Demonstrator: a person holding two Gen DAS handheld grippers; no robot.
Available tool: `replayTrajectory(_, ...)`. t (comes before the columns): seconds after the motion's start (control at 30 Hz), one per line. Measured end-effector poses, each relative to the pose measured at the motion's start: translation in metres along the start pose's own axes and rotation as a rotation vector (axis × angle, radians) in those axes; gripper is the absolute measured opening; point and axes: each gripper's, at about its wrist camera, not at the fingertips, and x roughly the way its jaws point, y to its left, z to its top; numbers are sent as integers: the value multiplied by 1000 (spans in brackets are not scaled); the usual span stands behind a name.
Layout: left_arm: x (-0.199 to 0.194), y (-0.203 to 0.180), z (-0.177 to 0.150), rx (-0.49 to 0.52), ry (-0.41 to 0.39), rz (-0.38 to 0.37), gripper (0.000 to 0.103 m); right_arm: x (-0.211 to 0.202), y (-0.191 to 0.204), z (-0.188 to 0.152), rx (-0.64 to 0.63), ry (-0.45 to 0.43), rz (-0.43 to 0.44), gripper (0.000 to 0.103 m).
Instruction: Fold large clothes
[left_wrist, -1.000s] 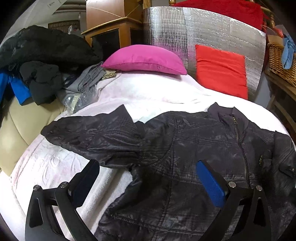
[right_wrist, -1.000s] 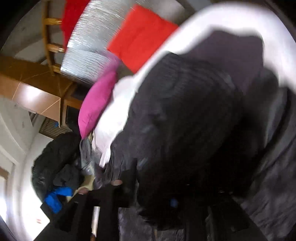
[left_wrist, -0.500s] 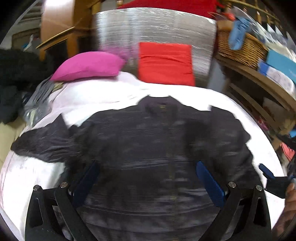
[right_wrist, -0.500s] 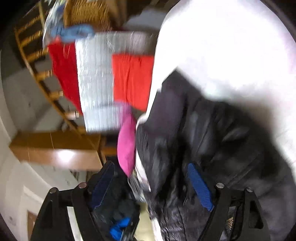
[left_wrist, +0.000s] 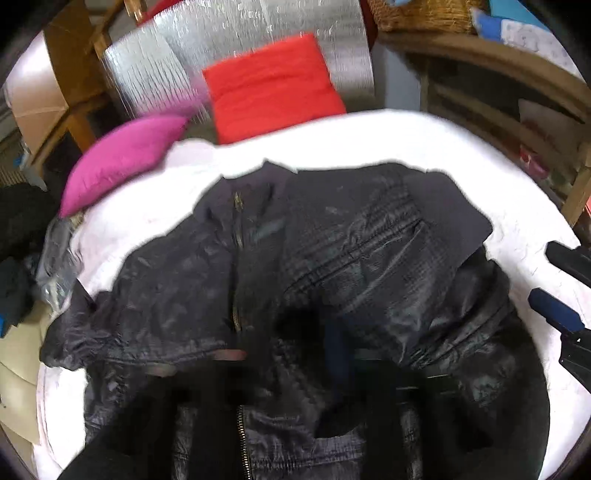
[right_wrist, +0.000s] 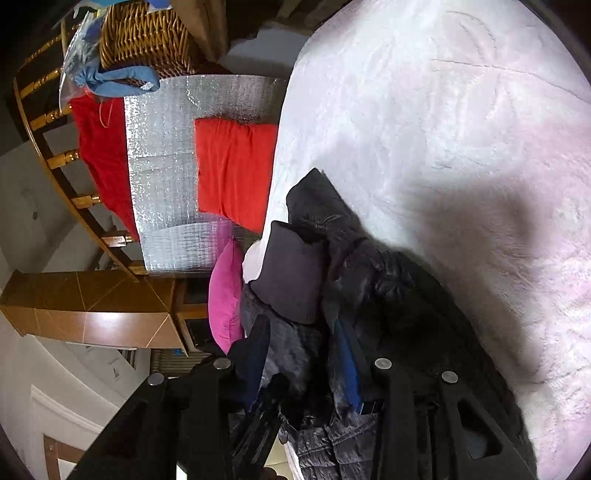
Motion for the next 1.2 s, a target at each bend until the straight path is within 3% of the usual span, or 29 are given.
replayTrajectory(0.07,1,20,2,-48,-14,-7,10,9,-1,-1,0,22,2,39)
replayTrajectory(0.17,2,49,2,-70,-39,54,8,21,0,-5,-16,54,-18,39)
replayTrajectory(0.3,9,97,-6,-126,-5,112,7,46,-3,-10,-17,96,-63,39)
replayTrajectory(0.43,4,124,-13,-231,55,-13,9,60,-8,-13,-2,99,-108,39)
replayTrajectory(0.5,-2,115,-8,-241,61,-65,28,63,-16,-13,24,94,-134,37)
replayTrajectory(0.57,-9,101,-1,-217,40,-102,81,61,-28,-11,100,102,-96,37)
replayTrajectory(0.6,-16,89,2,-193,8,-105,87,60,-33,-9,131,106,-75,37)
replayTrajectory(0.67,-25,59,8,-119,-63,-92,89,55,-36,-4,155,103,-58,37)
replayTrajectory(0.77,-22,13,17,3,-57,-78,89,43,-29,2,132,54,-39,38)
replayTrajectory(0.9,4,-23,22,96,-27,12,85,26,-15,10,86,-9,-34,41)
replayTrajectory(0.97,17,-29,24,122,-17,38,36,22,-14,12,80,-21,-45,41)
replayTrajectory(1.0,24,-29,24,129,-6,63,31,23,-16,12,90,-16,-44,41)
replayTrajectory(1.07,30,-14,24,86,-9,31,15,26,-17,12,99,3,-44,41)
replayTrajectory(1.2,28,27,24,-4,-31,-10,11,33,-13,8,73,27,-56,41)
